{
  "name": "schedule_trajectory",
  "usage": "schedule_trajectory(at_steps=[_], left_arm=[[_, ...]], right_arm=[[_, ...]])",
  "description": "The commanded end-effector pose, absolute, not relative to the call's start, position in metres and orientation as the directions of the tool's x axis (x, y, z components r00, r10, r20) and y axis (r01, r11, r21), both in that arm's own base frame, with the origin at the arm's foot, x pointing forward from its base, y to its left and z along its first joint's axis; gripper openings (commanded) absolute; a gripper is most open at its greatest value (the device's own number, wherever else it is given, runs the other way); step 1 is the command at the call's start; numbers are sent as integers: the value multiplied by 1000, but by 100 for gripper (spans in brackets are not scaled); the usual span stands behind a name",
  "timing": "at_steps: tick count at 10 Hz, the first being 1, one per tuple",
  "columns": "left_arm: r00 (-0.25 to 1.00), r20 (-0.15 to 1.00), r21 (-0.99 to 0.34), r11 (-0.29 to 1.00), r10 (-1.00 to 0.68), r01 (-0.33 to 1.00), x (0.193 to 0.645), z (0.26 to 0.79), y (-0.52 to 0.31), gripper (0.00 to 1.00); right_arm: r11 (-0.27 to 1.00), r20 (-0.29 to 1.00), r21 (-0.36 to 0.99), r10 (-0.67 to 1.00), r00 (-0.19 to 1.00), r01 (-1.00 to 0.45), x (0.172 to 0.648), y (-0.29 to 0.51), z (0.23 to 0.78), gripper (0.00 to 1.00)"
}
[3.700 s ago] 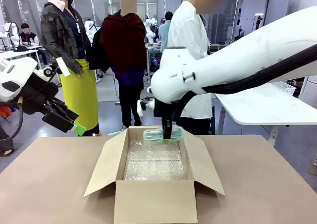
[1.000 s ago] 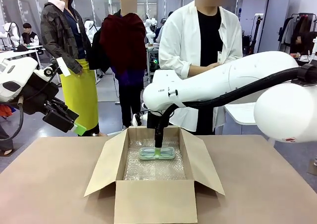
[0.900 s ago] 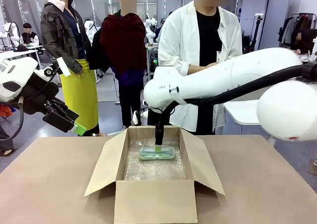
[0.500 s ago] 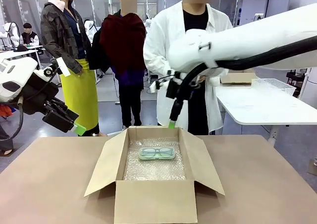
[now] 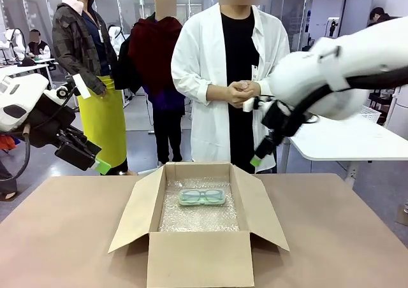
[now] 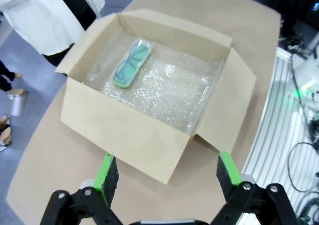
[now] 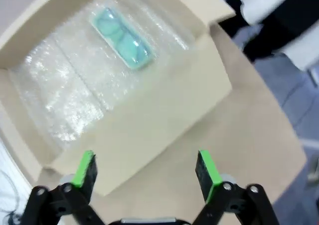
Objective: Pack the glasses set securely to prepare it for shipping.
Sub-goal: Put the Glasses case from the right side of the table into the Package Box.
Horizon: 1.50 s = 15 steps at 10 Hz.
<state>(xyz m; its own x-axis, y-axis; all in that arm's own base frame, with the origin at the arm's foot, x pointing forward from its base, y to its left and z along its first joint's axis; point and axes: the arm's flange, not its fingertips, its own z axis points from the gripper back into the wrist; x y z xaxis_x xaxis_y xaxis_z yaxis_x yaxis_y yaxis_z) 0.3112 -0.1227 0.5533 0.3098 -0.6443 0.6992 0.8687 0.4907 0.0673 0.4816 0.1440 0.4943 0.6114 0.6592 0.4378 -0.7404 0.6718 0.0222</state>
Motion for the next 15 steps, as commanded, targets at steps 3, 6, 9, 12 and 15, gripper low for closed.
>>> schedule_trajectory(at_steps=[3, 6, 9, 12, 15], left_arm=[[303, 707, 58, 479, -640, 876, 311, 553, -121, 100], [303, 707, 58, 479, -640, 876, 311, 553, -121, 100], [303, 707, 58, 479, -640, 876, 311, 553, -121, 100], [303, 707, 58, 479, -640, 876, 311, 553, -121, 100], [303, 707, 58, 479, -640, 876, 311, 553, -121, 100]], right_arm=[[882, 424, 58, 401, 812, -467, 411, 82, 500, 100], [957, 334, 31, 263, 905, -290, 404, 63, 500, 100], [931, 382, 44, 319, 867, -362, 408, 53, 494, 100], [931, 382, 44, 319, 867, -362, 408, 53, 494, 100], [931, 382, 44, 319, 867, -362, 408, 53, 494, 100]])
